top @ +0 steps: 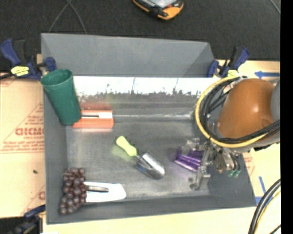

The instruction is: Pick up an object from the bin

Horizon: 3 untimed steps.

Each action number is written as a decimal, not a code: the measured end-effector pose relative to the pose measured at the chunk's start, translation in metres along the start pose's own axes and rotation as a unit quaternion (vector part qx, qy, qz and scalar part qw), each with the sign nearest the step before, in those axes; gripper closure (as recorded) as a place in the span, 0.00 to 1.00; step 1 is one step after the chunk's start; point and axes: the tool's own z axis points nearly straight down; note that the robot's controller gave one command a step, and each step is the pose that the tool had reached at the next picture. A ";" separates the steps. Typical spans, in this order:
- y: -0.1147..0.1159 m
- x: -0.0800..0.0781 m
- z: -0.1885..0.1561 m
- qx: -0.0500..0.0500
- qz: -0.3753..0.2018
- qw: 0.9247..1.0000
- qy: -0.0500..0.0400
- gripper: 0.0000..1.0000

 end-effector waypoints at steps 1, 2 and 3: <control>0.000 -0.002 -0.004 0.001 -0.002 1.000 -0.004 0.00; -0.042 -0.028 0.087 -0.001 0.017 1.000 -0.012 0.00; -0.054 -0.067 0.116 -0.001 0.188 0.982 -0.012 0.00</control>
Offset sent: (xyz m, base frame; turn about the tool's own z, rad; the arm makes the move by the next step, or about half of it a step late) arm 0.0271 -0.0555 -0.1165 0.0411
